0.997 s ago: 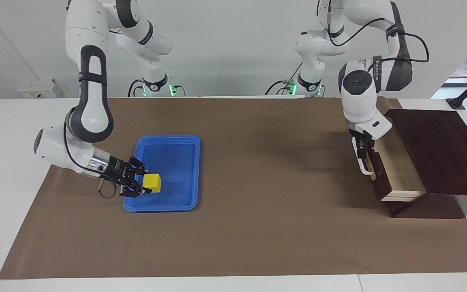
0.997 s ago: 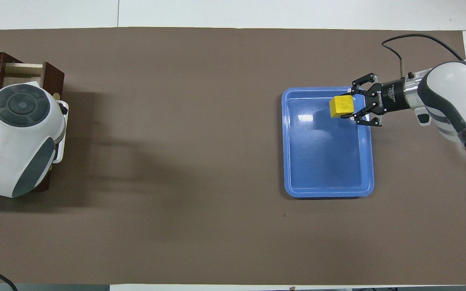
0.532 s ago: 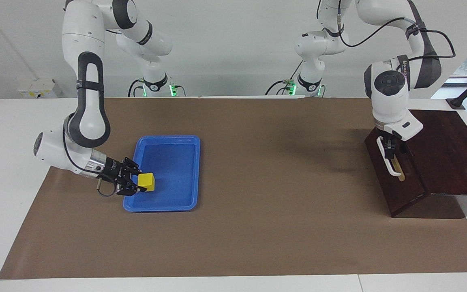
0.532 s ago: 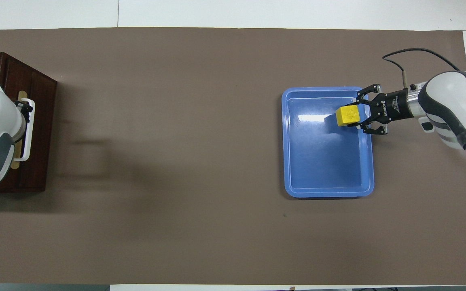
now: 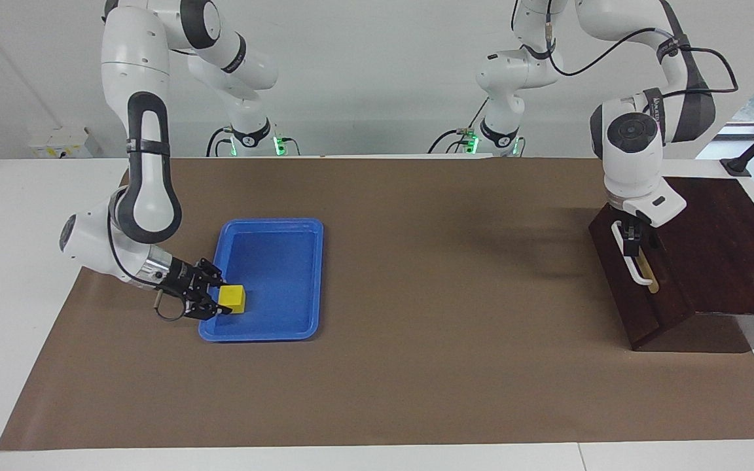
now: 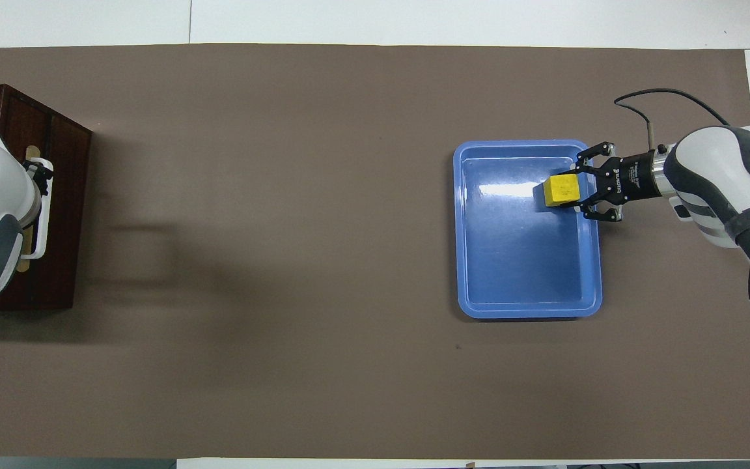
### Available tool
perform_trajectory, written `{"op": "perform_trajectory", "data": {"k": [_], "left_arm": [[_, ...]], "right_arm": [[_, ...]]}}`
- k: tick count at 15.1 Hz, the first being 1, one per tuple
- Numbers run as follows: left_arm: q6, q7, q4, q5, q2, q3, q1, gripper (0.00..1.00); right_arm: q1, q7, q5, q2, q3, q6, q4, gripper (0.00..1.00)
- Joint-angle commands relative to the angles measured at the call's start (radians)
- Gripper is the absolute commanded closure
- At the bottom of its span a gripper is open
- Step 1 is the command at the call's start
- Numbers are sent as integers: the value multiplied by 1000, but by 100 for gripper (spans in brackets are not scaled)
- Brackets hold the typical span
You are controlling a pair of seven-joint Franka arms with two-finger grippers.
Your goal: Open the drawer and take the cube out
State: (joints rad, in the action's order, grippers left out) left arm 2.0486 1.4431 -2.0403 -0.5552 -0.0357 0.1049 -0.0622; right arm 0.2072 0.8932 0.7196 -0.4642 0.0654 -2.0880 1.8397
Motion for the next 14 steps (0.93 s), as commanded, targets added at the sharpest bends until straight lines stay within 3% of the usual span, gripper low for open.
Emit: {"op": "perform_trajectory", "data": {"k": [1, 3, 4, 6, 7, 14], "left_arm": [[-23, -15, -6, 49, 25, 2, 59, 0], [-66, -21, 35, 125, 31, 5, 97, 0], [-77, -48, 51, 168, 43, 7, 119, 0], [-129, -194, 96, 262, 63, 7, 153, 0], [-168, -275, 136, 311, 65, 6, 159, 0], [-479, -787, 389, 488, 63, 4, 164, 0]], "right_arm": [[1, -17, -3, 15, 8, -18, 32, 100], [0, -17, -5, 16, 7, -18, 32, 100], [1, -19, -6, 18, 7, -15, 32, 85], [3, -22, -11, 19, 7, -6, 32, 11], [7, -20, -11, 19, 7, -4, 30, 0], [1, 73, -19, 65, 7, 75, -11, 0]]}}
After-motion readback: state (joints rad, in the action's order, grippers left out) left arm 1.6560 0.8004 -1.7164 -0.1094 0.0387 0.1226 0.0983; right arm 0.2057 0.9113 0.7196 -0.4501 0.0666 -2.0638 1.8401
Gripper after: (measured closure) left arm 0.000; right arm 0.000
